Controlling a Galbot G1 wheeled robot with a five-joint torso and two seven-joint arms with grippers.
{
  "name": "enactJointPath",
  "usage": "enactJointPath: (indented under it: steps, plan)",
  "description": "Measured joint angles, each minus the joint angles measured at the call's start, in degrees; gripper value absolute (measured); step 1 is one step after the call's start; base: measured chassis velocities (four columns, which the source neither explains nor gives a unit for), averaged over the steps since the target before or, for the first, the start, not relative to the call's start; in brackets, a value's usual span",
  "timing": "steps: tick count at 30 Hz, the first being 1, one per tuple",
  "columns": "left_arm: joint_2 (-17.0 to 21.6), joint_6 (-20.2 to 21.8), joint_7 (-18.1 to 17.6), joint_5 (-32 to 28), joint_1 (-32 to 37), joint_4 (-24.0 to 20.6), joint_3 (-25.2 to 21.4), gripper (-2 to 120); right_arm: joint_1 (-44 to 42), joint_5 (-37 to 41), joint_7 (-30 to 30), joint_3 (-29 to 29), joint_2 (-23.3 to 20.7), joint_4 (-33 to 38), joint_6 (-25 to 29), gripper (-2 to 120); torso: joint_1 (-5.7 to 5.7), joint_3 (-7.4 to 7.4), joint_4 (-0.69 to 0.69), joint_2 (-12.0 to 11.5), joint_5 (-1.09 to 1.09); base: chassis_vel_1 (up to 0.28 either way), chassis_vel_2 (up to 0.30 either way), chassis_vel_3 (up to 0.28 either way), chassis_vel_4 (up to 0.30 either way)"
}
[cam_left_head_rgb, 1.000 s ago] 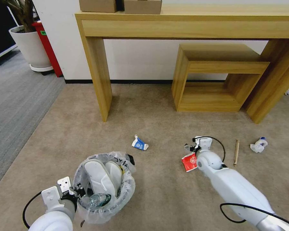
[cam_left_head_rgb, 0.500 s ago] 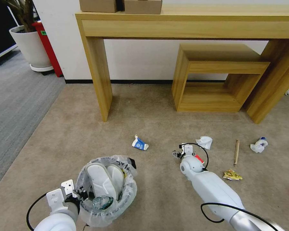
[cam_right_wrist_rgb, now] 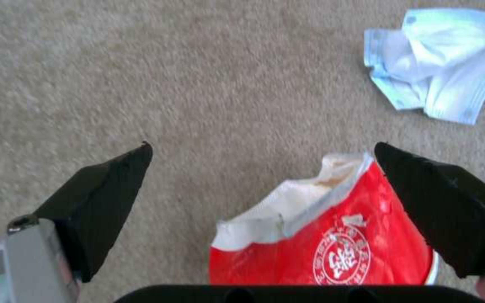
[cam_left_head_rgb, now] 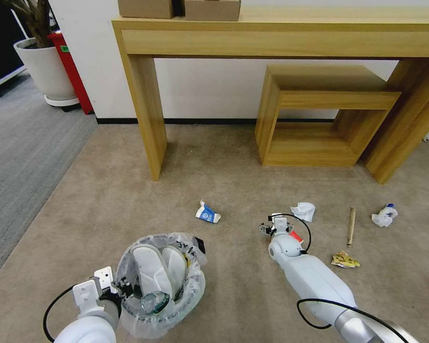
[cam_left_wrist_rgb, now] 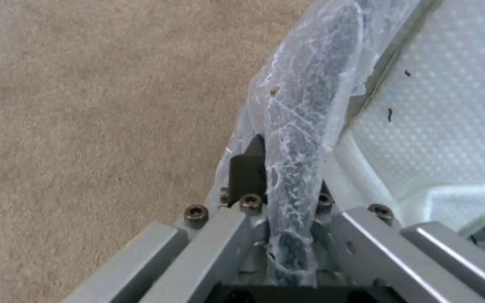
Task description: Pick up the trash bin and place the garbage on the floor into it.
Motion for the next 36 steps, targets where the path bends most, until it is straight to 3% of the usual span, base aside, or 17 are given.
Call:
enactJointPath:
  steps: [22,36]
  plan:
    - [-0.57,-0.08,0.31,2.49,0.70,0.70,1.61,0,-1.80,-4.75,-2.64,1.22,1.31,-5.98,3.31,100,0.00,0.00,0.00,0.00,0.00,0.000,0.000,0.000,0.000]
    - [-0.57,-0.15,0.66,3.51,1.48,1.01,1.60,0,0.66,-5.77,-4.02,-1.09,4.62,-10.35,4.84,100,0.00,0.00,0.00,0.00,-0.01,0.000,0.000,0.000,0.000]
